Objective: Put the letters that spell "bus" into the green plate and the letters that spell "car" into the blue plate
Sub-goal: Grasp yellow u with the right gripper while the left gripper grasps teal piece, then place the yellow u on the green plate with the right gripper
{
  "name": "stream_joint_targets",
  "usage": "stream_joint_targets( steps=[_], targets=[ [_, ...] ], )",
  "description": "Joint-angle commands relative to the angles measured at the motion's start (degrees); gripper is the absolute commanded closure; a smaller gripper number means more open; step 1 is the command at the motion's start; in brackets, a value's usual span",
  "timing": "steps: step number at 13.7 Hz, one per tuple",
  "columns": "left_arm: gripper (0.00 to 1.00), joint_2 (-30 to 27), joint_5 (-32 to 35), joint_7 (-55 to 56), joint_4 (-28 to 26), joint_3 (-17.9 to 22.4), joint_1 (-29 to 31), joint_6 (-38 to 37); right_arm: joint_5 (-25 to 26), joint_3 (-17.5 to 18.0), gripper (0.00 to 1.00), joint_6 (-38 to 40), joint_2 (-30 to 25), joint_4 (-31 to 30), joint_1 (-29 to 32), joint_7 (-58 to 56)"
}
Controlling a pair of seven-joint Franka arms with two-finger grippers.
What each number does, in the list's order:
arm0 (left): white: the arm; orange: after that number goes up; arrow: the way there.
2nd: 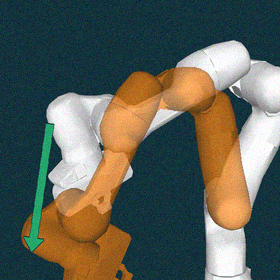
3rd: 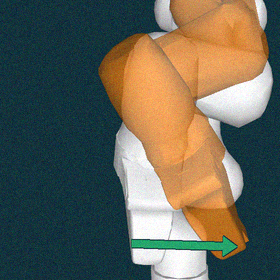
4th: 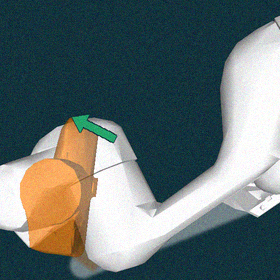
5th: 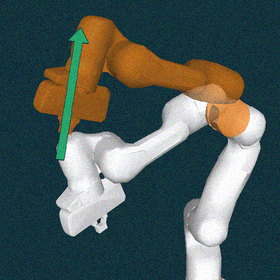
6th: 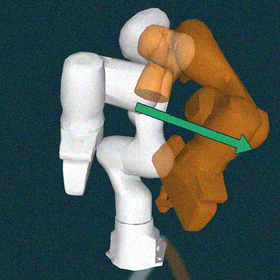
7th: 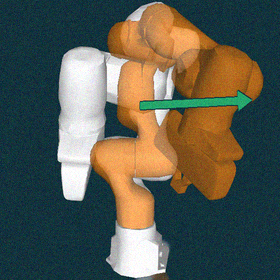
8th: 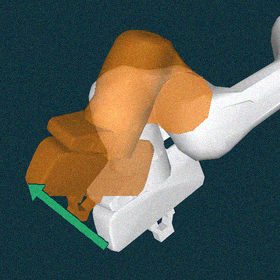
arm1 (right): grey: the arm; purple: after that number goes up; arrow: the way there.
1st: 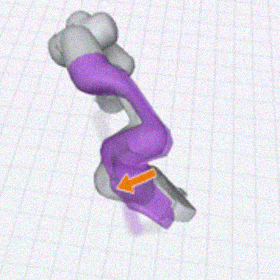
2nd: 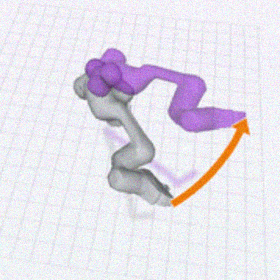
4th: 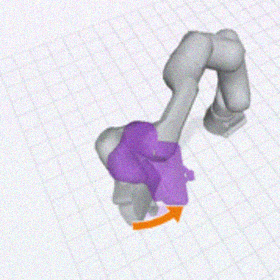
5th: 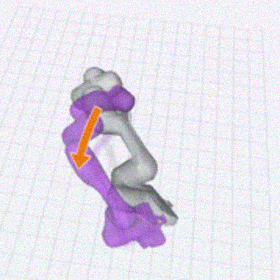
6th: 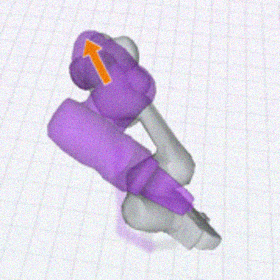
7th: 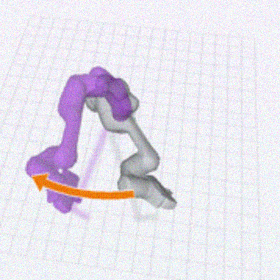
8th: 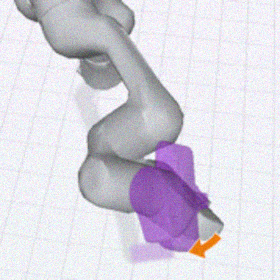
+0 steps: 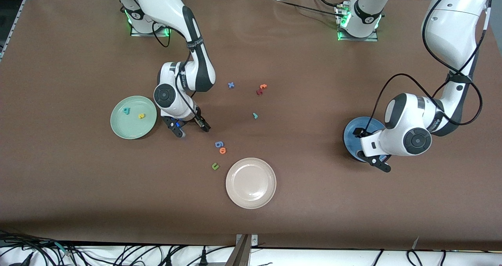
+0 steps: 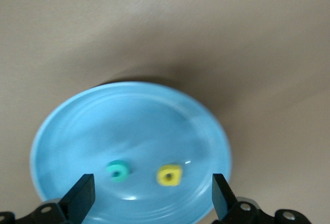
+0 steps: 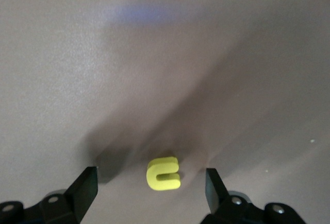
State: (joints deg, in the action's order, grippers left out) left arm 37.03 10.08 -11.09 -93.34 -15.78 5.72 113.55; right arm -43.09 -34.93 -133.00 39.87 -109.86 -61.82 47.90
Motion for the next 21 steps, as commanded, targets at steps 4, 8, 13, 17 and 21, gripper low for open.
stream_joint_targets(
  steps=[4,8,13,17,21],
  targets=[
    [0.0,-0.38,-8.94,22.64,-0.35,-0.66,-12.03,6.49,-1.29,-0.14,0.36,-1.12,-1.37,-1.93,-0.84,0.0],
    [0.0,0.76,-9.03,39.61,-0.35,-0.66,-20.82,12.12,-1.21,-0.23,0.6,-0.94,-1.37,-2.11,-0.84,-1.4],
    [0.0,2.69,-8.24,56.68,-0.35,-0.4,-29.79,18.63,-1.21,-0.4,0.87,-0.68,-1.37,-2.2,-0.84,-2.1],
    [0.0,3.39,-7.71,59.94,-0.26,-0.13,-32.79,18.73,-0.51,-1.36,0.9,0.11,-1.98,-2.02,-0.84,-2.81],
    [0.0,4.8,-3.67,66.1,-0.08,2.07,-36.84,18.81,6.86,-6.8,0.9,11.07,-5.49,0.17,-0.84,-3.33]
  ],
)
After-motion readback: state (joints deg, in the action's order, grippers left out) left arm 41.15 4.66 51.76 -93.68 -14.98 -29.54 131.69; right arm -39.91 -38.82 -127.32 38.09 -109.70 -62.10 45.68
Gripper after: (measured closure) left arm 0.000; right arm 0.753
